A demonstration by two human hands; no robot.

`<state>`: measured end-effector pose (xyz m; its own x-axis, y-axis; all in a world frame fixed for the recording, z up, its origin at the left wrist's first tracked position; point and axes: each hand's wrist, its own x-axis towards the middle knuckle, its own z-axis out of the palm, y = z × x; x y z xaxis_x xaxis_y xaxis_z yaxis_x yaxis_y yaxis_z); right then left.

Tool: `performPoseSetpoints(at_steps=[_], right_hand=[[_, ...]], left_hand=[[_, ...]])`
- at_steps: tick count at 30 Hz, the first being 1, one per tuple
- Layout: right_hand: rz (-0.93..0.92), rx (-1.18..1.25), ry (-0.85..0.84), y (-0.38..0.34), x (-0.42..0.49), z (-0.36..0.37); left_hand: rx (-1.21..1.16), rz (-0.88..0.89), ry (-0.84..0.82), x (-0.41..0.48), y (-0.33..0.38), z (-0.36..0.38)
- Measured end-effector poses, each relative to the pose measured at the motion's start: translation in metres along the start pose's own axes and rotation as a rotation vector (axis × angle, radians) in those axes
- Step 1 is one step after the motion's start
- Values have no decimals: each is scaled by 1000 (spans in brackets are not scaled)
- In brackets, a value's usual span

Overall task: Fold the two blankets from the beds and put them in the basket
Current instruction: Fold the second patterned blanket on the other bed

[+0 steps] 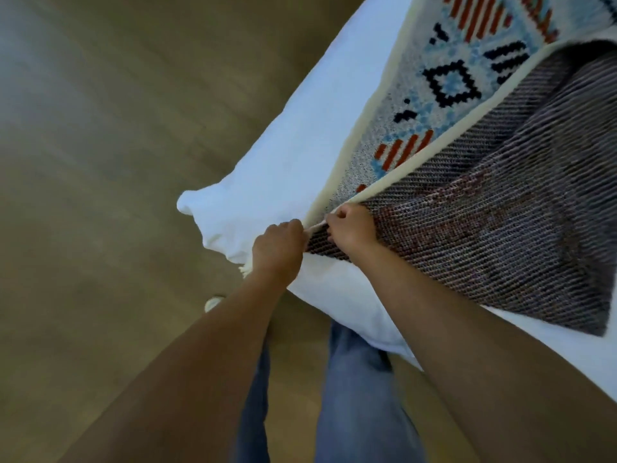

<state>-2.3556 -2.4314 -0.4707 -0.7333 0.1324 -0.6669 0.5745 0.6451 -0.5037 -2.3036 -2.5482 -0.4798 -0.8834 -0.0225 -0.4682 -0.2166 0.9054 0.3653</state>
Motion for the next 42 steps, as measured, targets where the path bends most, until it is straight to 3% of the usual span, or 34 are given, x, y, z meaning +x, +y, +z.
performPoseSetpoints(at_steps=[7, 10, 12, 15, 20, 24, 29, 37, 42], right_hand=[[101, 67, 118, -10, 1, 18], [135, 172, 133, -10, 5, 14], [147, 309, 227, -11, 10, 6], [190, 503, 499, -12, 26, -13], [278, 551, 687, -29, 59, -47], [374, 562, 678, -50, 79, -70], [369, 549, 737, -76, 102, -99], [486, 530, 845, -125, 145, -138], [547, 751, 868, -161, 165, -156]], left_hand=[[121, 165, -271, 30, -7, -36], [106, 213, -302, 58, 4, -58], [113, 252, -315, 78, 18, -74], [127, 362, -331, 111, 51, -90], [141, 580, -382, 147, 102, -110], [120, 610, -413, 184, 125, -140], [215, 689, -419, 230, 152, -167], [399, 950, -451, 309, 205, -200], [517, 1092, -470, 361, 225, -237]])
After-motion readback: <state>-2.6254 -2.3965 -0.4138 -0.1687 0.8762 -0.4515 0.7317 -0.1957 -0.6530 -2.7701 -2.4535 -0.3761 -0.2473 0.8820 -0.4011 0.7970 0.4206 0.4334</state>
